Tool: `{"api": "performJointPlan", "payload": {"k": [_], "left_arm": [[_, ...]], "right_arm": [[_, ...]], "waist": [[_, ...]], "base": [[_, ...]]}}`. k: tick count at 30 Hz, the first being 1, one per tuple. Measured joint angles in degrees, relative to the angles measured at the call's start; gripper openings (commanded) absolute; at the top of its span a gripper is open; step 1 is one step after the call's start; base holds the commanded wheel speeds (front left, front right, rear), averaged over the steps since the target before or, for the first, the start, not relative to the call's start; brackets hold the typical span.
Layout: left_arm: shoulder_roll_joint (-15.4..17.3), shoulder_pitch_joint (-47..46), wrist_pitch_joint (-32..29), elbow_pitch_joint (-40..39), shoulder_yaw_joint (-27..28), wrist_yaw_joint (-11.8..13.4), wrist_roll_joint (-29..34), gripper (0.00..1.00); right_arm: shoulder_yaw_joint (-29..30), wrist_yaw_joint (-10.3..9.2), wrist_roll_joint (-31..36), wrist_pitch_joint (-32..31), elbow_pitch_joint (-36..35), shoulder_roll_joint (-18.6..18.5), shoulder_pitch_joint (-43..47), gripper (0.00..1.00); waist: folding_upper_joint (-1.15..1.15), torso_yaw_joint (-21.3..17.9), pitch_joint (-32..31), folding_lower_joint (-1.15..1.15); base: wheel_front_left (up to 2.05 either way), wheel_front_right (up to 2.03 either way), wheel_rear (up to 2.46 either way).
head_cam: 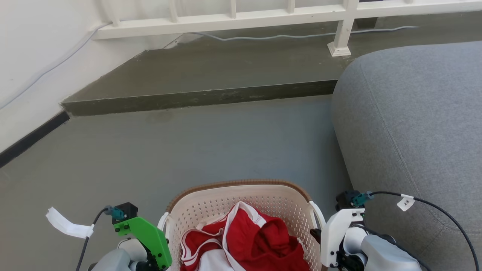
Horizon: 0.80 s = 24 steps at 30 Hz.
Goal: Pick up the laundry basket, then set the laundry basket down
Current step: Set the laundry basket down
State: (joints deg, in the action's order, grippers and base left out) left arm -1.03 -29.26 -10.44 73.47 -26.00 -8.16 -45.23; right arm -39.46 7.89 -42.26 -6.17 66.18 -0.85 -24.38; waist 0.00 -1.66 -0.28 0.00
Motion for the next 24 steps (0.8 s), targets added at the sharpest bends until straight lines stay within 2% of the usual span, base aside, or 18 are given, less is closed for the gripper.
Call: {"api": "performJointPlan", "payload": {"k": [12, 24], "left_arm": [[0.0, -0.4, 2.8, -0.6, -0.1, 0.0, 0.1, 0.00], [0.2, -5.4, 6.6, -2.3, -0.4, 0.2, 0.8, 0.00]], "right_arm": [[-0.1, 0.01, -0.2, 0.7, 0.5, 0.0, -2.4, 0.00], [0.2, -0.87, 0.0, 3.7, 0.8, -0.3, -8.6, 0.00]], "waist": [[0.00, -0.1, 3.3, 0.00], [0.00, 0.1, 10.3, 0.01]], "base": [[0.00, 0.00, 0.00], [0.00, 0.00, 0.00]]}}
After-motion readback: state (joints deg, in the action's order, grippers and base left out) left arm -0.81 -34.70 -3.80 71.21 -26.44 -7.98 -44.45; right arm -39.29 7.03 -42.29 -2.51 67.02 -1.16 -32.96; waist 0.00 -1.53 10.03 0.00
